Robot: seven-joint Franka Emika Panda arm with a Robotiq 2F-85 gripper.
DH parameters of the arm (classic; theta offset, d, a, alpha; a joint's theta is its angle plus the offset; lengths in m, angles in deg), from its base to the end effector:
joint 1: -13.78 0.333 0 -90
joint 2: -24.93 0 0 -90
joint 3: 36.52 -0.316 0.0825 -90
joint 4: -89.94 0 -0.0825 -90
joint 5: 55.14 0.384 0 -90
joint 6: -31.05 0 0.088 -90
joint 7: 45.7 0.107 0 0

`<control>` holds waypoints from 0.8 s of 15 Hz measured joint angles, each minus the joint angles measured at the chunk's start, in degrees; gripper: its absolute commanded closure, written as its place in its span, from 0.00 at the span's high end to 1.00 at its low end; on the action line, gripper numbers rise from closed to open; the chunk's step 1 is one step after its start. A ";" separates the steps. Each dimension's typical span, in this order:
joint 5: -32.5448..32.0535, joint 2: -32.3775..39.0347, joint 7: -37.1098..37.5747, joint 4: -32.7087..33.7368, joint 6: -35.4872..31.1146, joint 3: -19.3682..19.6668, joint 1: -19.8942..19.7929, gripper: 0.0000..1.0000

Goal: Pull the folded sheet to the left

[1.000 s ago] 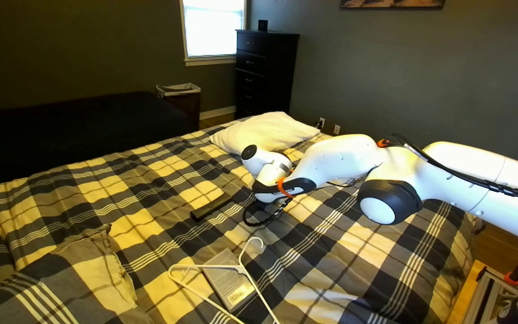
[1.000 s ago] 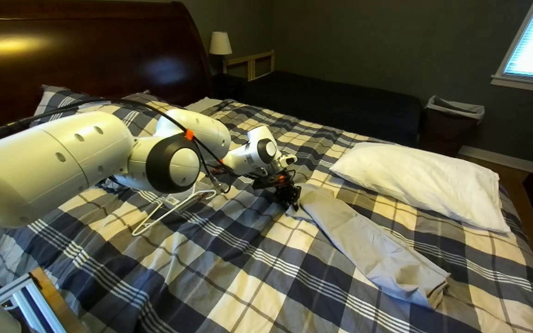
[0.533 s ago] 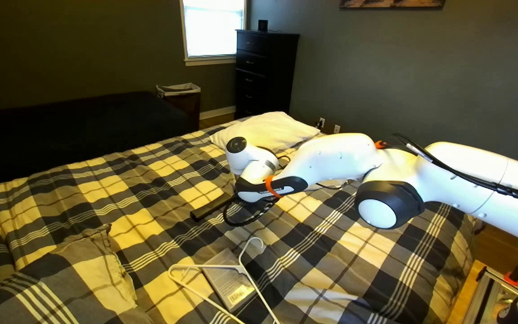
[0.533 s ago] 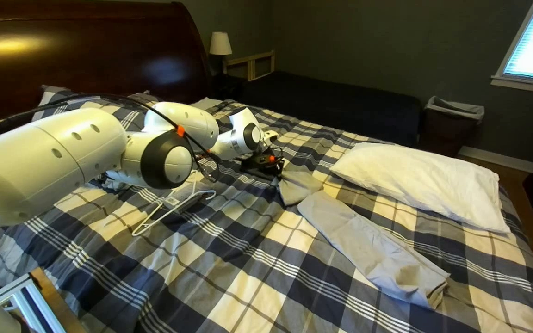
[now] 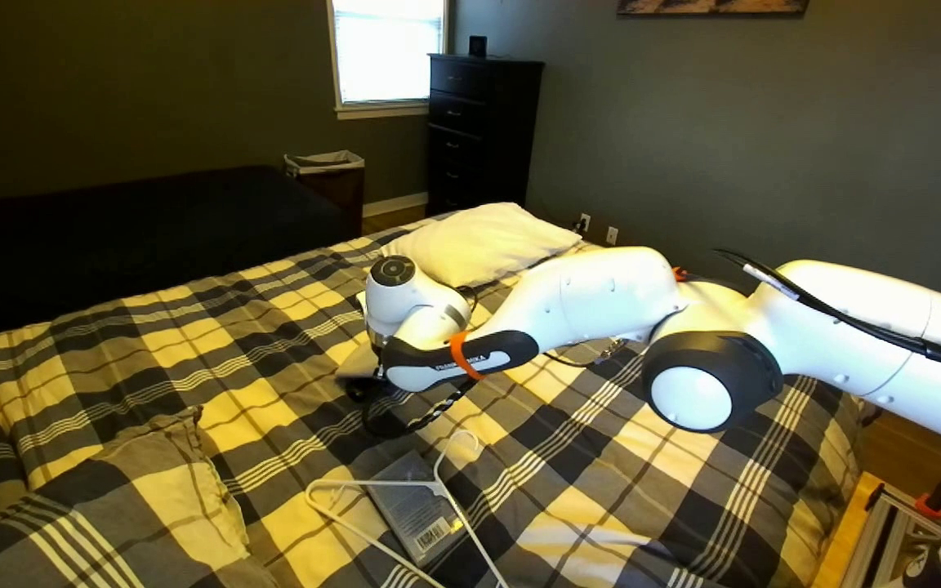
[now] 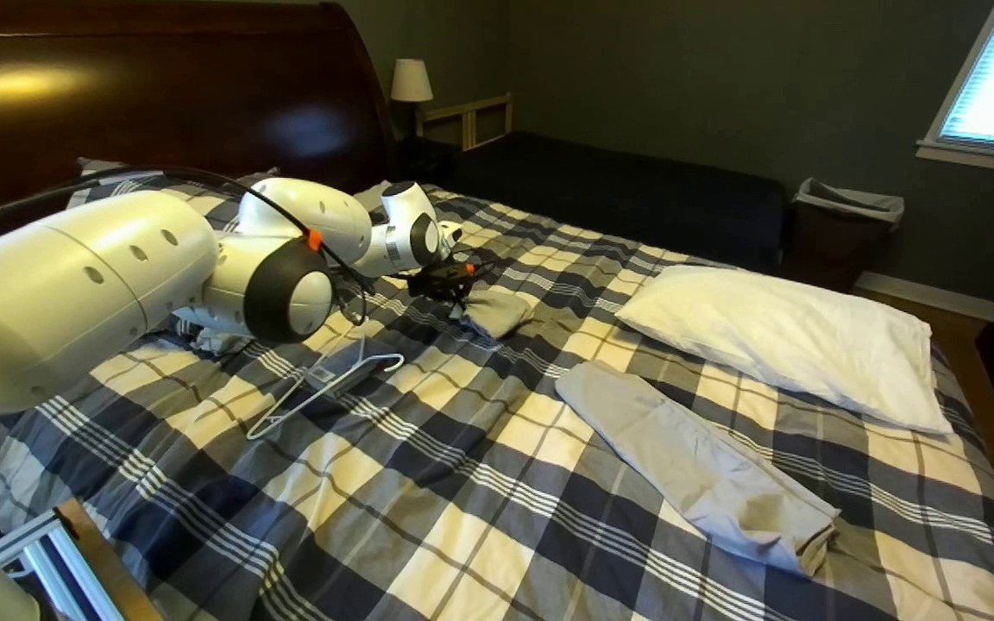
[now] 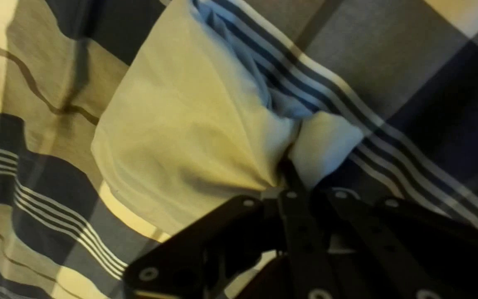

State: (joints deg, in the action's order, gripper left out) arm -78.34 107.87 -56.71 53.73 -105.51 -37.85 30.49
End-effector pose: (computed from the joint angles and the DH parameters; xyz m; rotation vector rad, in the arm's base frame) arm 0.7801 0.2382 0.0999 2.6357 1.0166 0.4538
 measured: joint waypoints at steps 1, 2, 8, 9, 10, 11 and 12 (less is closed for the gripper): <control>0.01 0.00 -3.00 -0.08 0.00 -1.36 0.07 0.34; 0.04 0.00 -6.20 -0.17 0.03 -2.68 0.02 0.41; 0.13 -0.45 -17.46 -0.25 3.90 -4.82 -2.80 0.85; 0.44 -0.60 -19.06 -0.32 3.82 -5.42 -4.24 0.94; 1.09 -0.76 -20.70 -0.45 3.43 -6.35 -6.02 0.99; 2.00 -0.91 -22.22 -0.63 2.80 -7.43 -8.07 1.00; 2.96 -1.03 -23.58 -0.82 2.17 -8.49 -10.15 1.00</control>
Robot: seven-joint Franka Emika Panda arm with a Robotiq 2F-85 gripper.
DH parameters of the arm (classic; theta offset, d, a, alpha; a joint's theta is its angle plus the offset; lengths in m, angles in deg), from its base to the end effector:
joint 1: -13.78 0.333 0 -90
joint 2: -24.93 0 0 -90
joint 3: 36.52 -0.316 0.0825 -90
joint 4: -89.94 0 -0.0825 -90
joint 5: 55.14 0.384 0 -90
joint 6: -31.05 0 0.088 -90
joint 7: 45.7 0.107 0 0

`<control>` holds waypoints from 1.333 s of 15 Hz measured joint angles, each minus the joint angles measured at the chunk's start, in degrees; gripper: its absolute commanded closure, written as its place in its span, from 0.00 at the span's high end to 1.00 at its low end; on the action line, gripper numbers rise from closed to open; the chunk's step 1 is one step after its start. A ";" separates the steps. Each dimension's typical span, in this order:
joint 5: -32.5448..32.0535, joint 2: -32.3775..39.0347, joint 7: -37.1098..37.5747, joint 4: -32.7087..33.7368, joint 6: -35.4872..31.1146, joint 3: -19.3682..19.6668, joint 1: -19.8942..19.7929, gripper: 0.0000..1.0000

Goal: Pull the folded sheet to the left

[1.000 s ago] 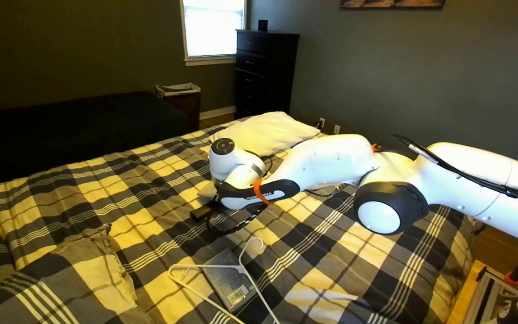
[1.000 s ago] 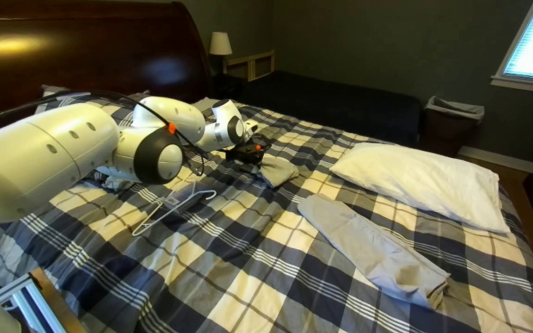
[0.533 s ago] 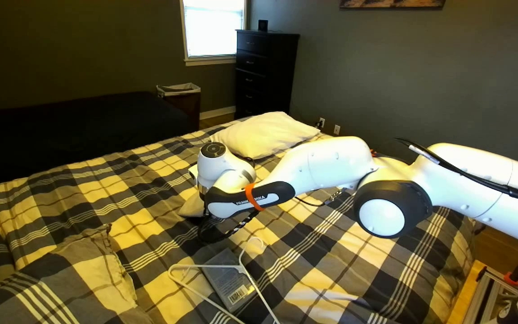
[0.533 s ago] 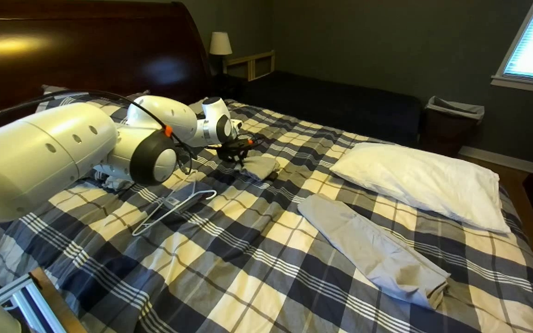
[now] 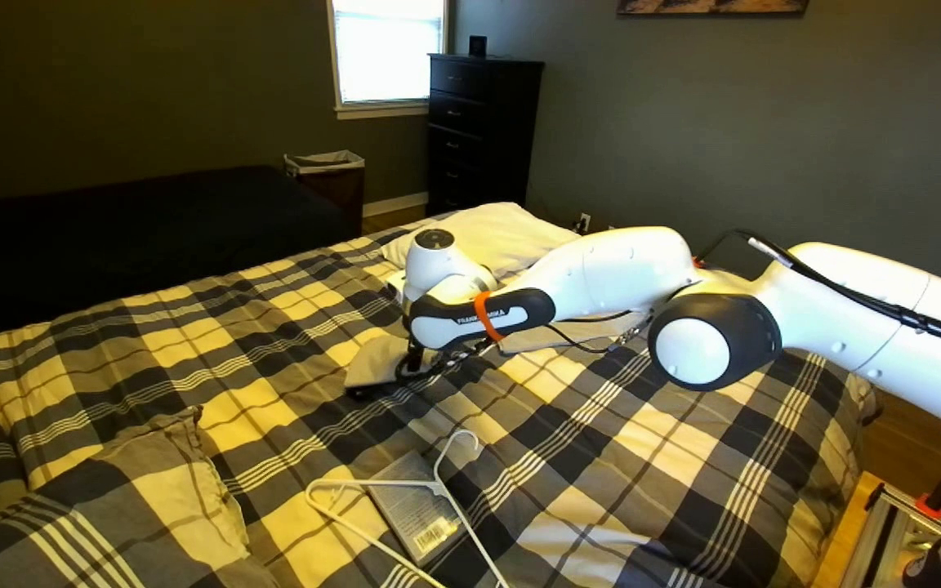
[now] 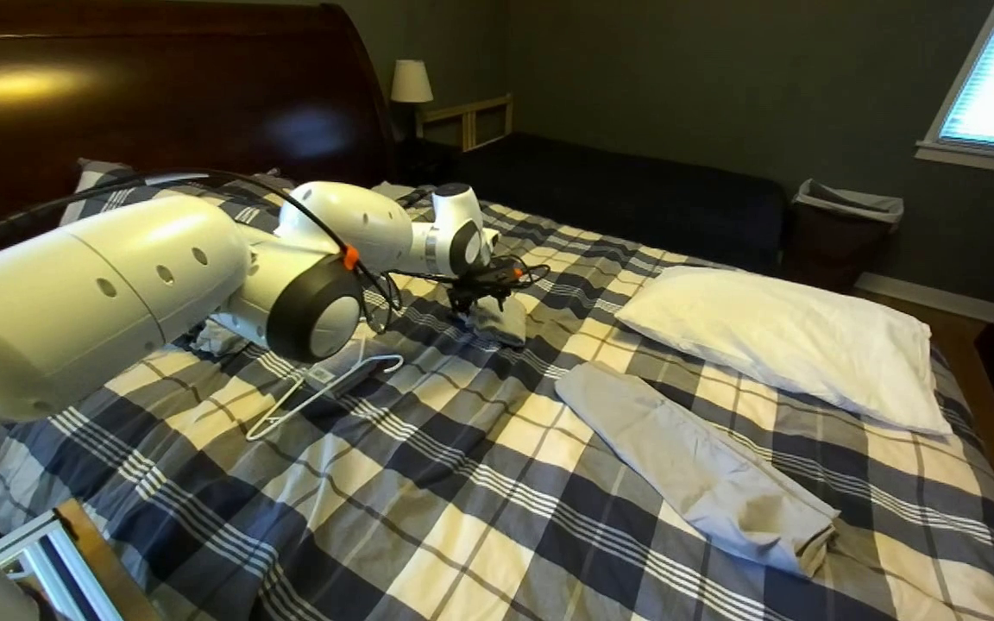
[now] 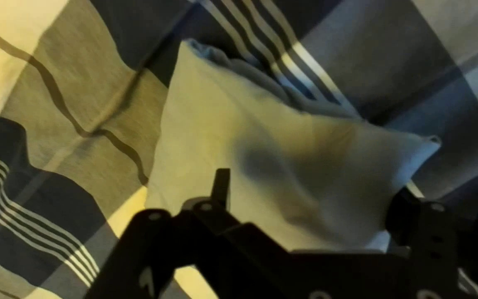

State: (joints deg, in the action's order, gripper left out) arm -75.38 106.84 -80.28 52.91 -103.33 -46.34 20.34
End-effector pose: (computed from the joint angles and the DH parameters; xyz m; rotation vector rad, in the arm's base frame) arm 0.8022 0.1458 0.1074 2.6273 1.3199 0.3704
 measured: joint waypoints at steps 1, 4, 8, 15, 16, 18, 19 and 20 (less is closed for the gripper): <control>0.90 -0.16 -1.16 -0.35 -0.61 -1.03 -2.01 1.00; 2.96 -0.54 -5.65 -1.25 -0.83 -4.14 -6.77 1.00; 5.41 -0.70 -12.71 -2.21 -0.83 -9.52 -10.37 1.00; 6.84 -2.69 -30.41 -7.72 -3.84 -20.59 -15.67 1.00; 6.88 -3.60 -30.47 -9.43 -6.14 -21.09 -16.96 1.00; 7.26 -5.63 -27.66 -13.55 -12.23 -21.24 -19.96 1.00; 7.46 -6.67 -25.66 -15.95 -15.51 -21.22 -21.64 1.00; 7.71 -7.68 -23.61 -18.46 -18.71 -21.22 -23.31 1.00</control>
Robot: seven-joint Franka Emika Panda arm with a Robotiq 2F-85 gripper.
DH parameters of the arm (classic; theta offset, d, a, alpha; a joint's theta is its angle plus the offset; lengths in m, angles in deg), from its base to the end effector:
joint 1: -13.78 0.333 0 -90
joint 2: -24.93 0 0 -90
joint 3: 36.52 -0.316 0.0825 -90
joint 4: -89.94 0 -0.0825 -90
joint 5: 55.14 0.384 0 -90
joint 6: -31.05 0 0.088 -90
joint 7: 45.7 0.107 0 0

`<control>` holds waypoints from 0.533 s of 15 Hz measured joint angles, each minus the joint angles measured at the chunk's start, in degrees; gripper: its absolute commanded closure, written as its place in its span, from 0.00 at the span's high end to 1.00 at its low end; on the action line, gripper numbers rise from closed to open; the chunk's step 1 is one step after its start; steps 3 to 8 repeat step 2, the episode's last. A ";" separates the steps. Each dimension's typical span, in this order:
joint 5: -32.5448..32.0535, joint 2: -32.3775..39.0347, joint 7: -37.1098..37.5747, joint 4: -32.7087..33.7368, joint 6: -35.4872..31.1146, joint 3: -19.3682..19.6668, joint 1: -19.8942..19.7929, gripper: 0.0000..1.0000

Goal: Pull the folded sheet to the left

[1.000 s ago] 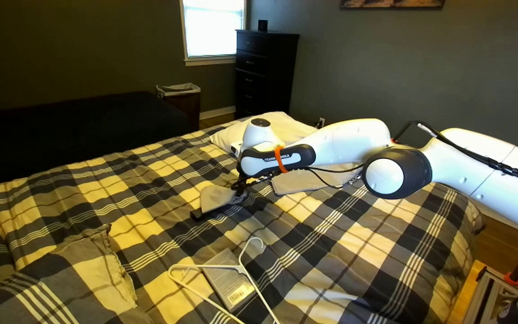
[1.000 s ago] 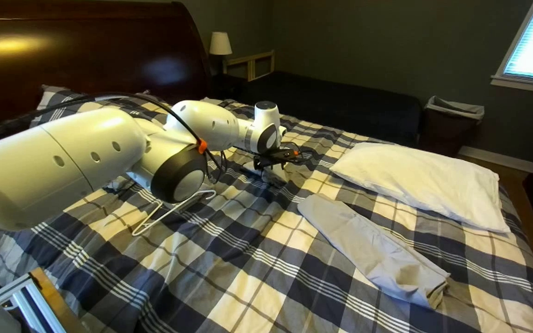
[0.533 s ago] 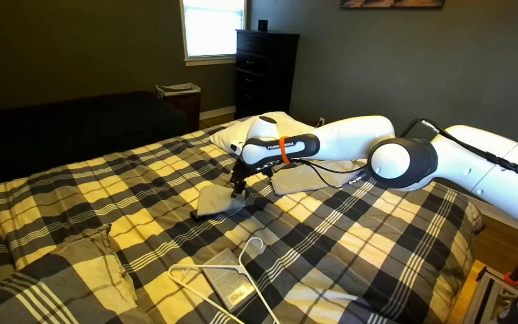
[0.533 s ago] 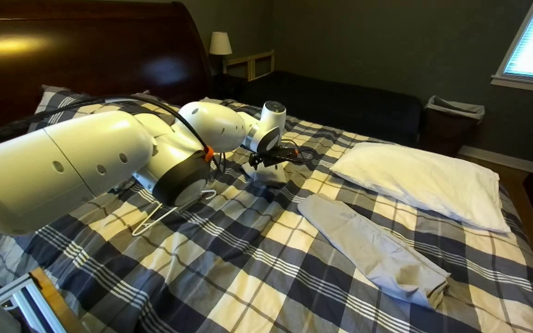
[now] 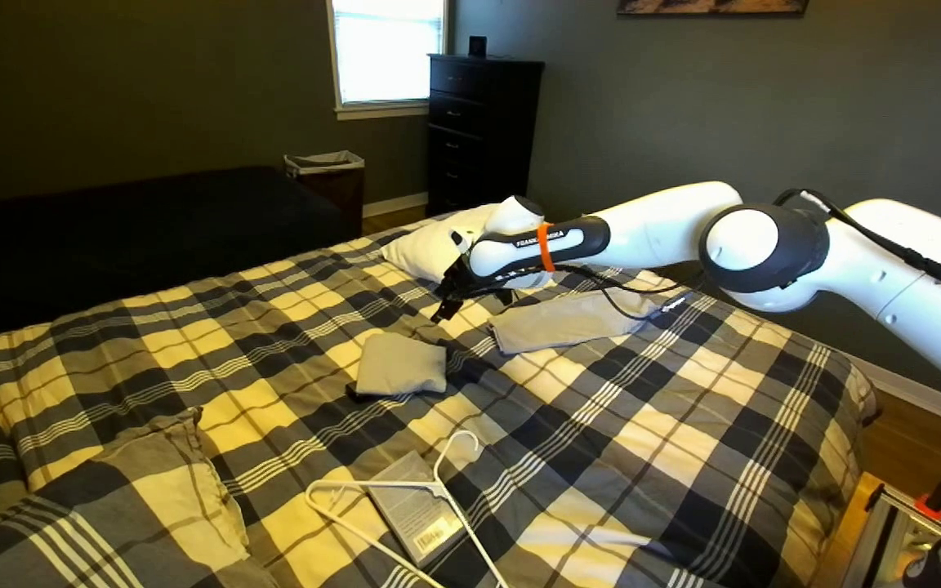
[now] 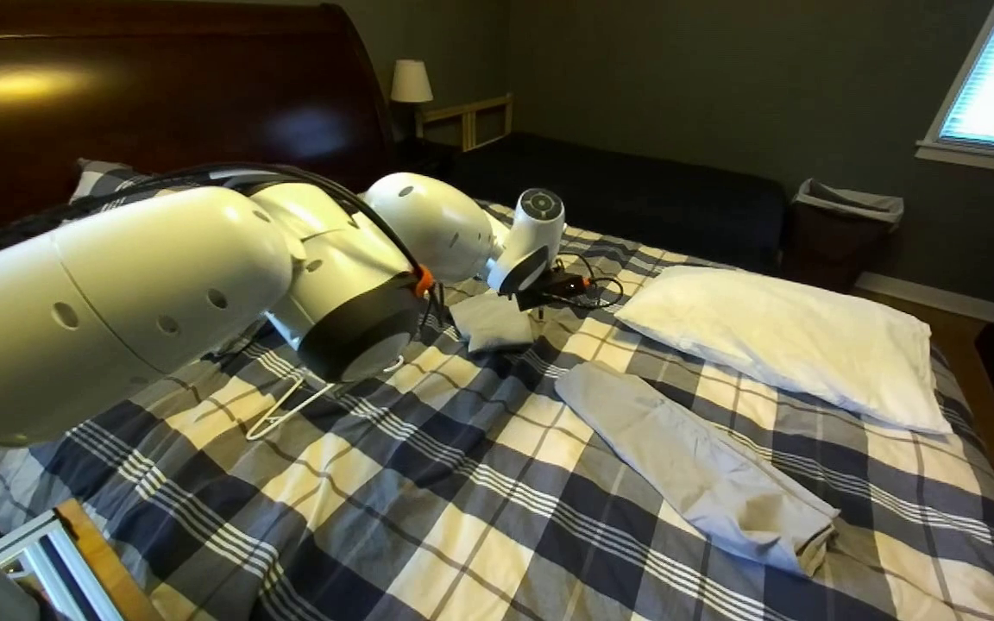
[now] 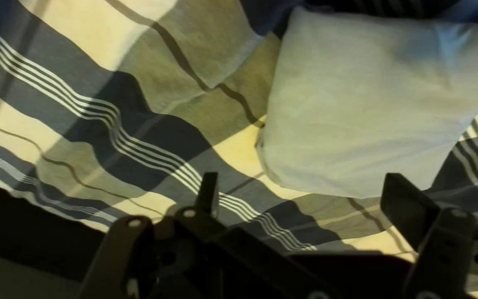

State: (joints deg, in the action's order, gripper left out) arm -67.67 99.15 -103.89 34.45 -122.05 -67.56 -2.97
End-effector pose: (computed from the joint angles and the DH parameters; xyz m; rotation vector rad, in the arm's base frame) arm 0.8141 0.0015 0.1587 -2.6366 -1.3319 -0.9189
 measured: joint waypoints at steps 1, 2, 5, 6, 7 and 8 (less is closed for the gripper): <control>2.17 -1.07 1.13 -2.60 -3.38 0.55 -1.28 1.00; 4.98 -2.12 1.53 -5.16 -6.96 1.31 -2.26 1.00; 4.98 -2.12 1.53 -5.16 -6.96 1.31 -2.26 1.00; 4.98 -2.12 1.53 -5.16 -6.96 1.31 -2.26 1.00; 4.98 -2.12 1.53 -5.16 -6.96 1.31 -2.26 1.00; 4.98 -2.12 1.53 -5.16 -6.96 1.31 -2.26 1.00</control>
